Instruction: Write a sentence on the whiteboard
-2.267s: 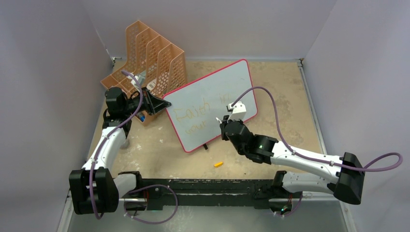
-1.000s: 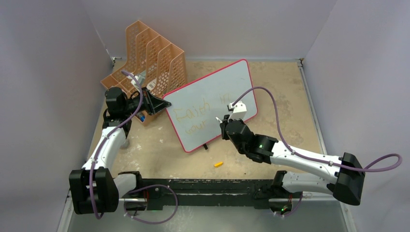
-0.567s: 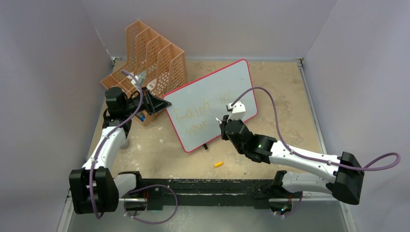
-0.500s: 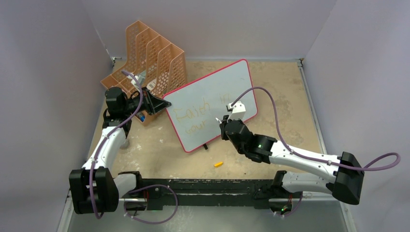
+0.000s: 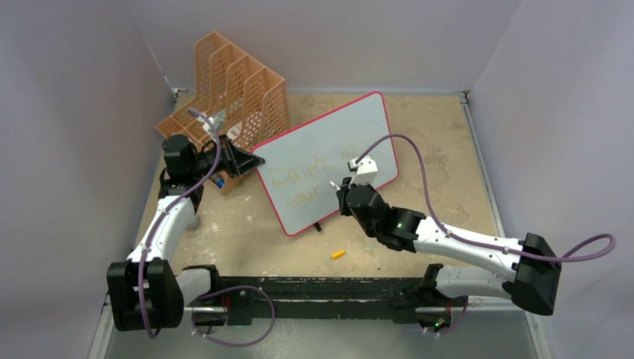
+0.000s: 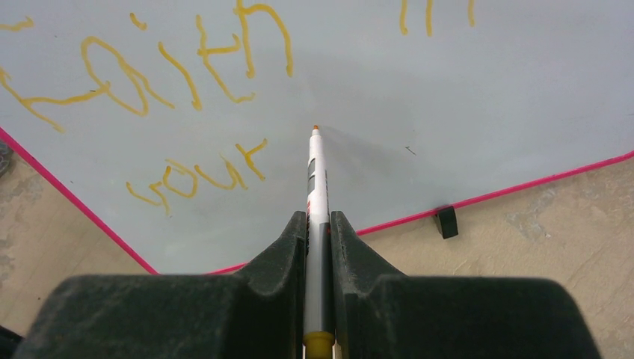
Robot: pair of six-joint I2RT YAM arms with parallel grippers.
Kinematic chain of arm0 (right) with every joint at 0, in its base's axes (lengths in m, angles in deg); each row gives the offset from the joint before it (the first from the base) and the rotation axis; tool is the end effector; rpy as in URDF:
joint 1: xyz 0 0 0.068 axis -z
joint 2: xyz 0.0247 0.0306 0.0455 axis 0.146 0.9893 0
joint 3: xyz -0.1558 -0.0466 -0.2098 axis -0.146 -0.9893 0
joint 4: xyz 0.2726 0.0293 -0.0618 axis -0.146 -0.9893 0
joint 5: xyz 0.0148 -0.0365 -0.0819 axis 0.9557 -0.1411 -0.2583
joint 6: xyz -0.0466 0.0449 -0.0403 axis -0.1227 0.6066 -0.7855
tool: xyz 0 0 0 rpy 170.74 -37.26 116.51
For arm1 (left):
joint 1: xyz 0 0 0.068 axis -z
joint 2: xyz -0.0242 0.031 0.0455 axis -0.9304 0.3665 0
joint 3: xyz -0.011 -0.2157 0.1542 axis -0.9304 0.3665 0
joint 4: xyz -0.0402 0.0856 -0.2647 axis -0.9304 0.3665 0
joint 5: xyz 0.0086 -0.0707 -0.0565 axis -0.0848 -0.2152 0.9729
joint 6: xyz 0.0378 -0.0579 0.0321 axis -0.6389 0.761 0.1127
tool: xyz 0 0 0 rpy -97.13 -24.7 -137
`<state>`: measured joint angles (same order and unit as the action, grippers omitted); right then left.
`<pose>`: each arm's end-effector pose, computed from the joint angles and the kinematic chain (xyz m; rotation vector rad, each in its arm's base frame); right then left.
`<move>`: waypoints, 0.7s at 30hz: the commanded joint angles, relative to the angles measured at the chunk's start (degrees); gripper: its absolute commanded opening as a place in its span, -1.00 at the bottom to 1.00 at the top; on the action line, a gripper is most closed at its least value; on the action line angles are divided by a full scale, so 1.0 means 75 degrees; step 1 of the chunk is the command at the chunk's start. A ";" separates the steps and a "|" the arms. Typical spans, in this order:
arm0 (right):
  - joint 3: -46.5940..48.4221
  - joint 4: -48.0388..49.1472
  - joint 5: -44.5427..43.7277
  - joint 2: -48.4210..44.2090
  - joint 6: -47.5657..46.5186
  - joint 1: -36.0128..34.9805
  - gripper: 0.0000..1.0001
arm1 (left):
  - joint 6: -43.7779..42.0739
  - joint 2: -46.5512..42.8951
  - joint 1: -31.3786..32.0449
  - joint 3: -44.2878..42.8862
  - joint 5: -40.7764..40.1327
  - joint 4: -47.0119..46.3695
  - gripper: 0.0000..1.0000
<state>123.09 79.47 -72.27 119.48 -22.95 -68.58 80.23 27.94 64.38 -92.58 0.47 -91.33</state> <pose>0.1804 0.2370 0.2531 -0.0745 1.8989 0.4590 0.2849 -0.0364 0.2715 0.3373 1.7837 -1.2127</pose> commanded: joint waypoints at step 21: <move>-0.0238 0.0608 -0.0107 0.0221 -0.0076 0.0258 -1.00 | -0.0671 0.0003 -0.0047 -0.0221 -0.0146 -0.0184 -1.00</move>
<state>121.74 81.96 -72.11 120.69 -23.02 -67.40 80.23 27.94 64.38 -92.58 0.43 -91.29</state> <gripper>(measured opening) 0.146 0.032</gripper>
